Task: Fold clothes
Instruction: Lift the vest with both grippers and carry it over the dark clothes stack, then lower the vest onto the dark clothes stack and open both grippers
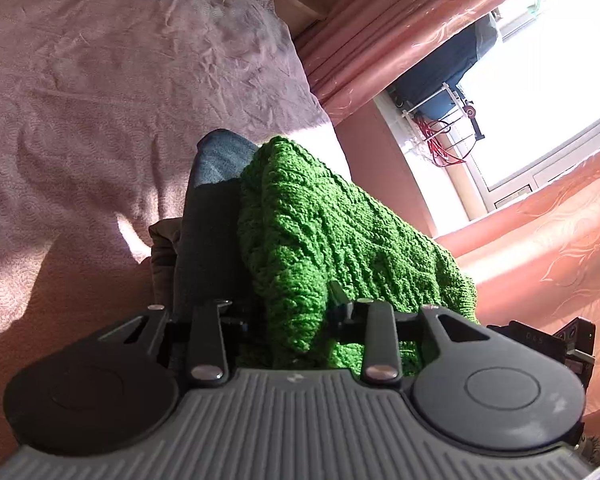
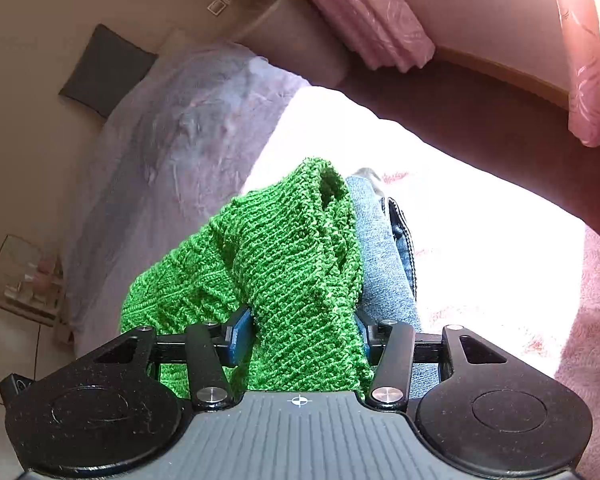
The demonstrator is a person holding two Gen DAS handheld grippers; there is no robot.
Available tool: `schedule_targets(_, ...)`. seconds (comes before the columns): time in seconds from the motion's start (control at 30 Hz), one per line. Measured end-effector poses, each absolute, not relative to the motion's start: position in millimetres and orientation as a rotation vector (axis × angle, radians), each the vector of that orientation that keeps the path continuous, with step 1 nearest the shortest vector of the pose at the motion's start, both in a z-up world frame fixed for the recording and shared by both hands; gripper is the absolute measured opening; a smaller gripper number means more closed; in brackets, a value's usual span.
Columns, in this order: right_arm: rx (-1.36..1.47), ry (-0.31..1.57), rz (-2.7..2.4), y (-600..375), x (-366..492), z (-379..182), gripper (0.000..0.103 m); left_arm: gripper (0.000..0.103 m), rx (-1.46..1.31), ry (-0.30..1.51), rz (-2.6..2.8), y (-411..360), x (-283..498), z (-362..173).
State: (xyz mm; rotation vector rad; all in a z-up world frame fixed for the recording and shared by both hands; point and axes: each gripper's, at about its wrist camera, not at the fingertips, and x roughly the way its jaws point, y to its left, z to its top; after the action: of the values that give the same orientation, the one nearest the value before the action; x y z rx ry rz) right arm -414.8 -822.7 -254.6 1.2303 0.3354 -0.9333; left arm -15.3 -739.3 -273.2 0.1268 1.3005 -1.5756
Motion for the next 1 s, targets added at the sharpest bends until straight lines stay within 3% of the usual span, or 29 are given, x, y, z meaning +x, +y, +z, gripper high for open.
schedule_targets(0.27, 0.884, 0.328, -1.245, -805, -404, -195, 0.050, 0.027, 0.070, 1.136, -1.507, -746, 14, -218)
schedule_targets(0.4, 0.677, 0.376, -1.263, -804, -364, -181, 0.050, 0.022, 0.170, 0.978, -1.589, -777, -25, -200)
schedule_targets(0.47, 0.578, 0.424, -1.262, -803, -340, -190, 0.050, 0.020, 0.254, 0.902, -1.600, -787, -47, -206)
schedule_targets(0.63, 0.433, 0.574, -1.274, -802, -311, -244, 0.045, 0.013, 0.248, 0.904, -1.544, -785, -57, -266)
schedule_targets(0.8, 0.335, 0.593, -1.252, -800, -316, -295, 0.045, 0.011, 0.200, 0.858, -1.567, -769, -55, -277)
schedule_targets(1.0, 0.401, 0.572, -1.250, -791, -330, -261, 0.045, 0.009, 0.225, 0.799, -1.577, -743, -61, -255)
